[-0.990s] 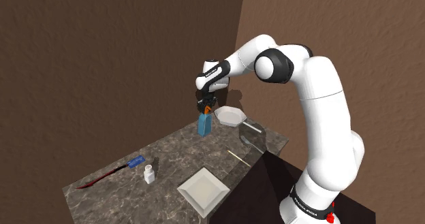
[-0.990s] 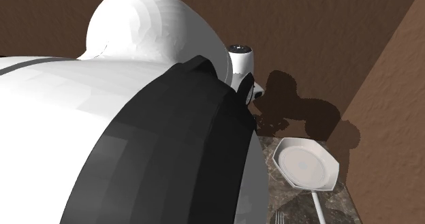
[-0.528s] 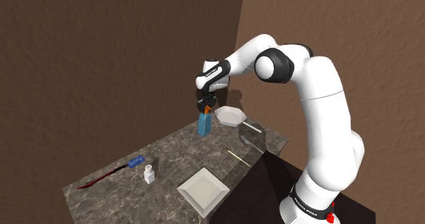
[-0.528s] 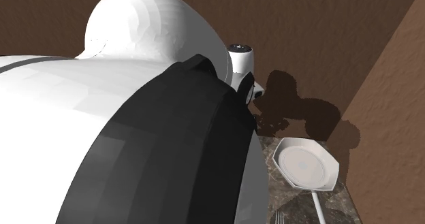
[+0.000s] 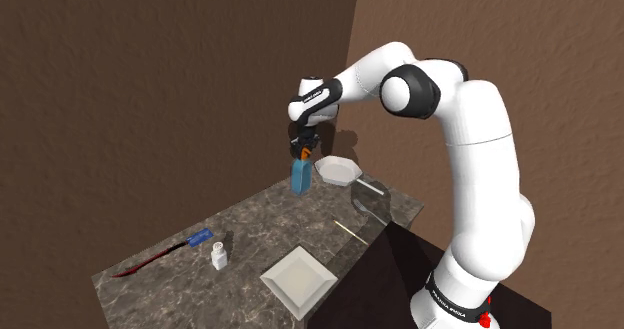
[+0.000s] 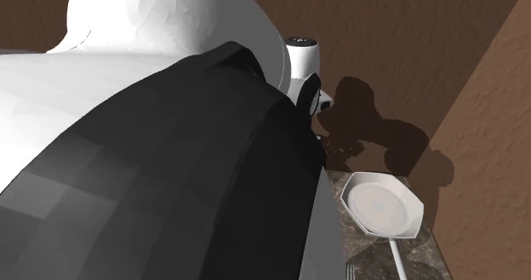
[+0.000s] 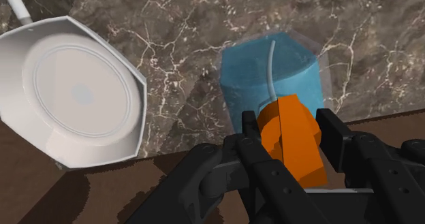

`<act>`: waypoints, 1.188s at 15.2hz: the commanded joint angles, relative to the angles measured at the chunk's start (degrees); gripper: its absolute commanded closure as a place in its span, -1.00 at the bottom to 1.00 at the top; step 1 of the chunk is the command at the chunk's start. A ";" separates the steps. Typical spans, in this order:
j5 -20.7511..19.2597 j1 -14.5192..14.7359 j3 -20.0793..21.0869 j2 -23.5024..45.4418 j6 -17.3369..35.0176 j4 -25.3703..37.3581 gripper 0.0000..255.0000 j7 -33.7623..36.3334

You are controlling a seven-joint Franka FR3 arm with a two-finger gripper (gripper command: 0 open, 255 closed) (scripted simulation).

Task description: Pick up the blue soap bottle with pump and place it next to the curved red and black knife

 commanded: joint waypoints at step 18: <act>-1.20 0.41 -0.72 -6.46 -11.98 5.60 1.00 0.41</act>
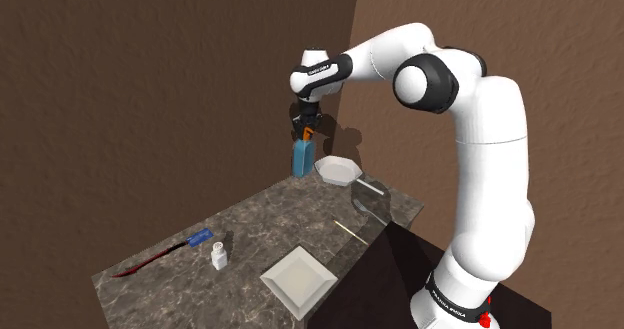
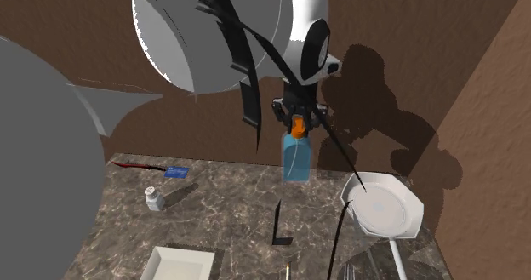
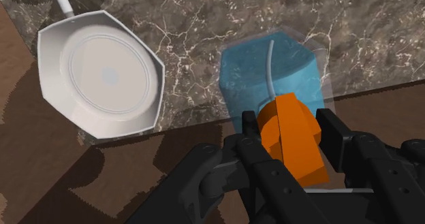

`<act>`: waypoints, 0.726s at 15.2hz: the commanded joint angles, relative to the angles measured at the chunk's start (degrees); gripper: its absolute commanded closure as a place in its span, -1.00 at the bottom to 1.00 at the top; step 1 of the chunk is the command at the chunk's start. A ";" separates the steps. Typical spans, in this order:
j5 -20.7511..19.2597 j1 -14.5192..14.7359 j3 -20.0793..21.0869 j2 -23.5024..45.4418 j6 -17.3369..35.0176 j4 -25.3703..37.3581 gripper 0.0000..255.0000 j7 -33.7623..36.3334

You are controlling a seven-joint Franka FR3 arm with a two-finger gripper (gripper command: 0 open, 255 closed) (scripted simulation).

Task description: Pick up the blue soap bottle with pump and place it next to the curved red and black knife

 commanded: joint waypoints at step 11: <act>-0.44 0.02 -0.24 -2.22 -8.36 6.16 1.00 0.11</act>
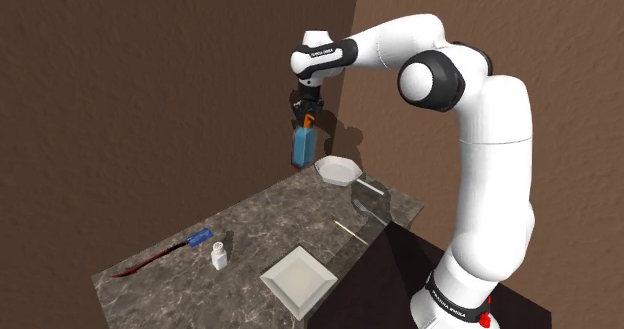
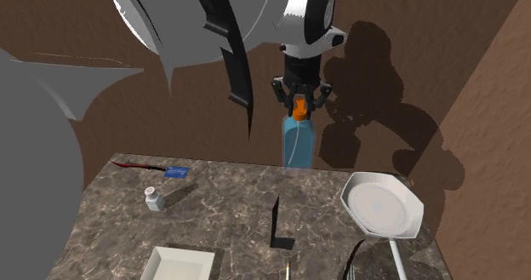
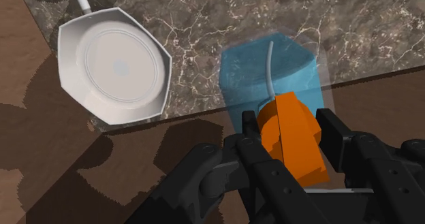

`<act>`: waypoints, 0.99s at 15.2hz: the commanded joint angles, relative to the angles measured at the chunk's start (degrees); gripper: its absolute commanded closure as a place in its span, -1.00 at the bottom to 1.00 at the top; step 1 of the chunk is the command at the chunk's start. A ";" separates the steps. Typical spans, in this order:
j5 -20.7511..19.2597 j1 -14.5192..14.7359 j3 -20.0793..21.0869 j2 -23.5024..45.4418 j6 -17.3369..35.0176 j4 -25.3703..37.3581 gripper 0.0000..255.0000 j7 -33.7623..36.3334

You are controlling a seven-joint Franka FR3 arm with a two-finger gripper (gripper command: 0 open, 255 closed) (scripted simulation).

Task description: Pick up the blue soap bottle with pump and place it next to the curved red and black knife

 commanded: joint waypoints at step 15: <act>-0.06 -0.46 -0.21 -0.35 -12.20 11.87 1.00 -0.24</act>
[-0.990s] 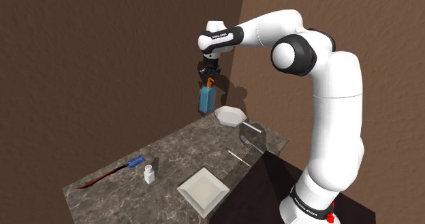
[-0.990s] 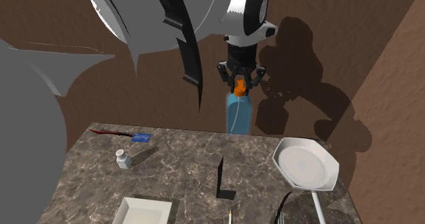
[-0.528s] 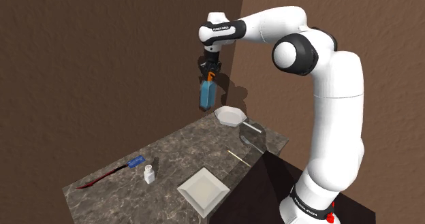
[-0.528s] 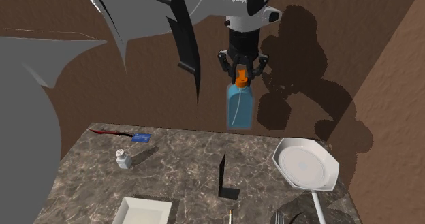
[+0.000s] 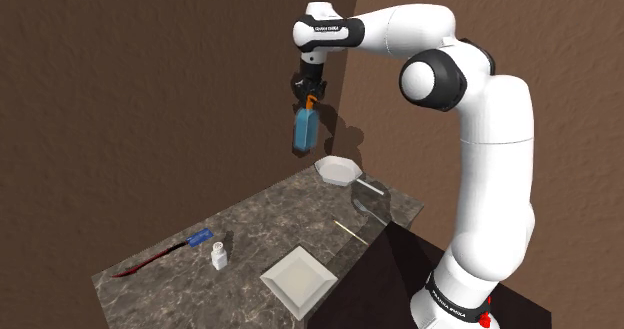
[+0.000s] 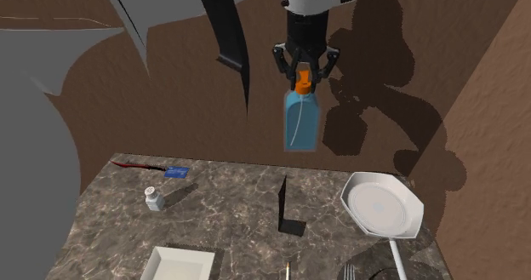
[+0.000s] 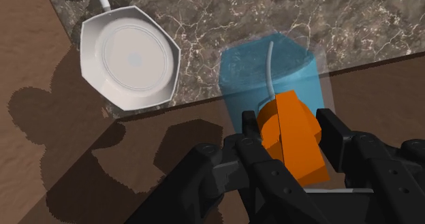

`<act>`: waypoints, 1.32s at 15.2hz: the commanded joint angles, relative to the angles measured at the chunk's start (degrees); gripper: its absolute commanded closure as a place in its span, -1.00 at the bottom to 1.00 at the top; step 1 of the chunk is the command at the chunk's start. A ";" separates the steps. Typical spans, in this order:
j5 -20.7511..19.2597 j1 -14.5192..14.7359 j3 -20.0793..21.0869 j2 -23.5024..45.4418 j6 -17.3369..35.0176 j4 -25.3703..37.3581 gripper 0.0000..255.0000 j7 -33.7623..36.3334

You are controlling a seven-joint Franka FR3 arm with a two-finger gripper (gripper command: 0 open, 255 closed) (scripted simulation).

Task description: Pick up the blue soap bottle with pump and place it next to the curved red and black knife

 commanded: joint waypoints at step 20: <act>-3.43 13.17 5.21 -2.49 7.23 -10.30 1.00 18.55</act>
